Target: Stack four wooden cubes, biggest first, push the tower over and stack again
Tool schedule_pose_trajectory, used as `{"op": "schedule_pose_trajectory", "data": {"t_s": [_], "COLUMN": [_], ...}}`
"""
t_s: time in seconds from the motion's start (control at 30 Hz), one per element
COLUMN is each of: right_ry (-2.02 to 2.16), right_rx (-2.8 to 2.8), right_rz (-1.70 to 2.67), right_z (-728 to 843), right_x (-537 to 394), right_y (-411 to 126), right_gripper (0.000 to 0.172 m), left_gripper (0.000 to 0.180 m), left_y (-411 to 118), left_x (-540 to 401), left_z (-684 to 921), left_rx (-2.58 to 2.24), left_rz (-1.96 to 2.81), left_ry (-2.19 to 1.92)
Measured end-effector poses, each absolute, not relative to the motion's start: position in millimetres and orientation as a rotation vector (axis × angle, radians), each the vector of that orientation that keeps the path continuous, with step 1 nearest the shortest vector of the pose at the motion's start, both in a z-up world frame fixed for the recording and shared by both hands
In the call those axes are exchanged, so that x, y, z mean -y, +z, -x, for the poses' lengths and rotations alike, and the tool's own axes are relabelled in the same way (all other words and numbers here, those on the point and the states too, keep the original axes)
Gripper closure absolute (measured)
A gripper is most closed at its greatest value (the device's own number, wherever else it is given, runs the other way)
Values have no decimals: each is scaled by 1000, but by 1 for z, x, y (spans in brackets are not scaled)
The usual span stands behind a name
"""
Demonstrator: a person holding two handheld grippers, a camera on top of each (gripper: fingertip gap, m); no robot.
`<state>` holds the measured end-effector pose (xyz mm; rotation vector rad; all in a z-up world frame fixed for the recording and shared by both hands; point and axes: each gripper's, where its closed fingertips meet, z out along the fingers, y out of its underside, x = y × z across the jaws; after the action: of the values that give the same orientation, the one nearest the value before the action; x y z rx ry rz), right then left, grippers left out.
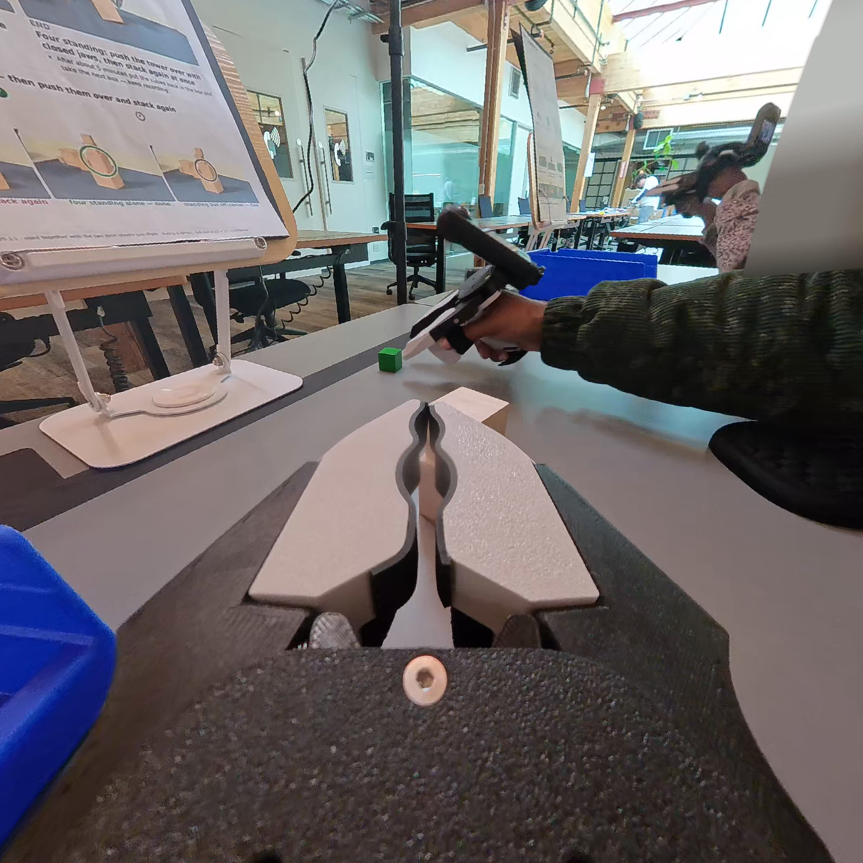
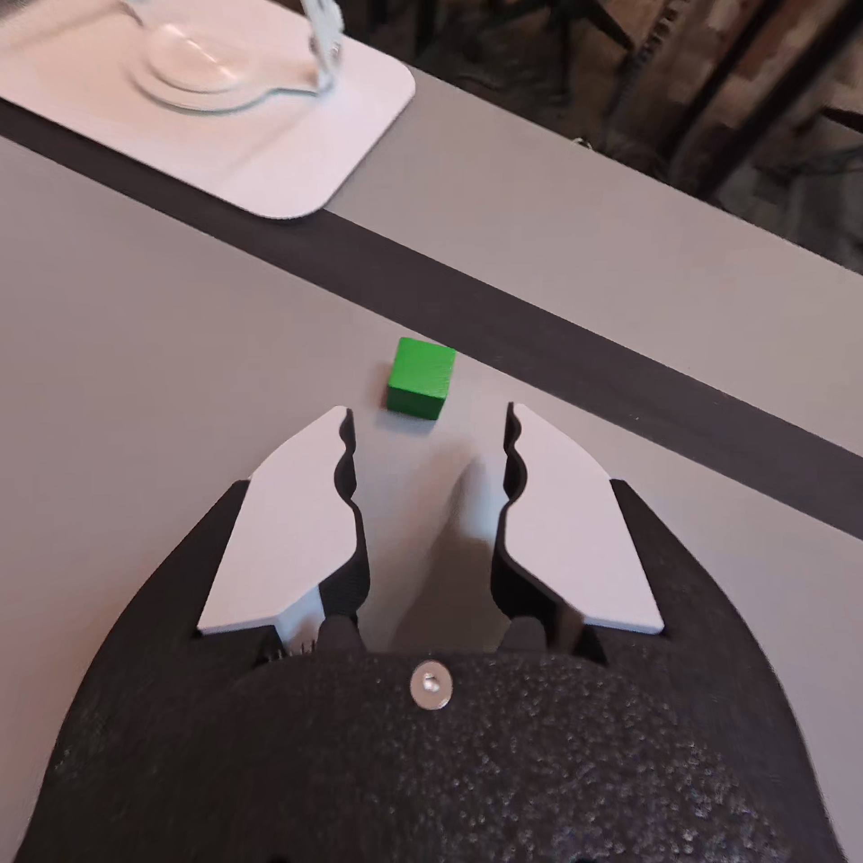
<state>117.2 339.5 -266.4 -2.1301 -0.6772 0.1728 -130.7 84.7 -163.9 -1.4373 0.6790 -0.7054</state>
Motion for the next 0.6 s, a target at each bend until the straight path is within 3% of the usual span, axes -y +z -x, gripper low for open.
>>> {"op": "schedule_pose_trajectory", "data": {"t_s": [0.23,0.3,0.6], "right_ry": [89,105,233], "right_rx": [607,634,819], "right_rz": [2154,2170,2157], "right_z": [-112,-109,-95], "right_x": [-359,-357,-313], "right_y": [-282,-283,-283], "right_gripper": [118,143,144], "left_gripper": [180,180,180], "left_y": [-166,-166,-163], "left_x": [-85,-85,-83], "left_z": [130,129,128], "left_rx": [-685,-689,-696], "left_rz": [1445,1445,1437], "left_ry": [-706,-706,-702]}}
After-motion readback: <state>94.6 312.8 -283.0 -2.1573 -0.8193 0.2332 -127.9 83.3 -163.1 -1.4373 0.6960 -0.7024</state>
